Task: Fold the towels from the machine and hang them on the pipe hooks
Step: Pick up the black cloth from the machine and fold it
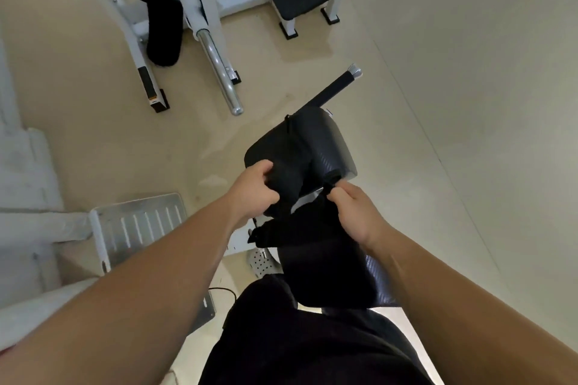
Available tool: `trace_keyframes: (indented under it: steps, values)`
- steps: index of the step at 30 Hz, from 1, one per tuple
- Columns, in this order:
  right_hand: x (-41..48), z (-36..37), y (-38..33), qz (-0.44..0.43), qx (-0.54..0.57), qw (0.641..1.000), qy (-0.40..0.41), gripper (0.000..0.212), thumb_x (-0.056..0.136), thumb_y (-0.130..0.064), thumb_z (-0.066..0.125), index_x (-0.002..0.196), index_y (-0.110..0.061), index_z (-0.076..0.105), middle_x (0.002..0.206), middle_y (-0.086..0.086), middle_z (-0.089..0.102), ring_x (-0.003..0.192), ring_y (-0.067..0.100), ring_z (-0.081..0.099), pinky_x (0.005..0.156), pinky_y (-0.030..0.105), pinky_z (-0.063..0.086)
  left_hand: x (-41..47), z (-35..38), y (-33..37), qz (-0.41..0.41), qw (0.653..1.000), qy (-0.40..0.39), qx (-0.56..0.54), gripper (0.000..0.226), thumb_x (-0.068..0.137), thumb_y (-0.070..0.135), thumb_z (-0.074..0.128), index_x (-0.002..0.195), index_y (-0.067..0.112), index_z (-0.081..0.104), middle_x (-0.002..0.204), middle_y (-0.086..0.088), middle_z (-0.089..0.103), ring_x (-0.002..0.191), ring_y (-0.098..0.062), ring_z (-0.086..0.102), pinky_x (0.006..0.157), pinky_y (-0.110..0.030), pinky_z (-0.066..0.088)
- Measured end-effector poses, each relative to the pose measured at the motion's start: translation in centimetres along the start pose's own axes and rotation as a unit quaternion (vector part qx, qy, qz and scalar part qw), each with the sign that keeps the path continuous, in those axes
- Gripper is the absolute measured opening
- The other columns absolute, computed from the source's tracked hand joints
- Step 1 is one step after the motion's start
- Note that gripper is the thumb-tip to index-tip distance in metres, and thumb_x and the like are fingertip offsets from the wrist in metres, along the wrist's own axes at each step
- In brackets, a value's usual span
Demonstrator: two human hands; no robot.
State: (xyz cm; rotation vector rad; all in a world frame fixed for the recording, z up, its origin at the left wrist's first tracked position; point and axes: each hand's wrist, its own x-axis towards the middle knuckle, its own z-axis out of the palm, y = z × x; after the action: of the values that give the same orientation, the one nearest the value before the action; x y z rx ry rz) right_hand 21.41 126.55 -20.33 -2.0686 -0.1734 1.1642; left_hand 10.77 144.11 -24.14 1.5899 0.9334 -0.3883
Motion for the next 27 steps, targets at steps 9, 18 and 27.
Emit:
trace_keyframes:
  steps: [9,18,27]
  values:
    - [-3.8,-1.1,-2.2,-0.084,-0.064,0.977,-0.185,0.018,0.095,-0.022,0.050,0.084,-0.022,0.065,0.086,0.005,0.068,0.086,0.022,0.062,0.078,0.038,0.050,-11.0,6.2,0.7,-0.001,0.967,0.045,-0.249,0.070,0.074,-0.025,0.049,0.113,0.029,0.071,0.095,0.001,0.075,0.090,-0.015,0.069,0.079,-0.031,0.058]
    - [-10.3,-3.8,1.4,-0.194,-0.032,0.947,-0.254,0.032,0.098,-0.015,0.049,0.068,-0.025,0.055,0.068,-0.006,0.054,0.070,0.010,0.051,0.068,0.032,0.042,-18.7,15.3,1.9,0.001,0.874,0.242,-0.422,0.014,0.102,0.023,0.058,0.094,0.014,0.065,0.083,-0.005,0.070,0.074,-0.015,0.066,0.062,-0.026,0.054]
    - [-13.6,-3.2,1.3,-0.218,-0.050,0.939,-0.261,0.021,0.095,-0.019,0.052,0.081,-0.004,0.054,0.073,0.005,0.053,0.071,0.016,0.051,0.064,0.031,0.045,-26.2,15.5,-3.5,-0.020,0.779,0.302,-0.549,0.069,0.093,-0.016,0.052,0.154,0.014,0.039,0.140,-0.014,0.060,0.122,-0.033,0.061,0.109,-0.049,0.047]
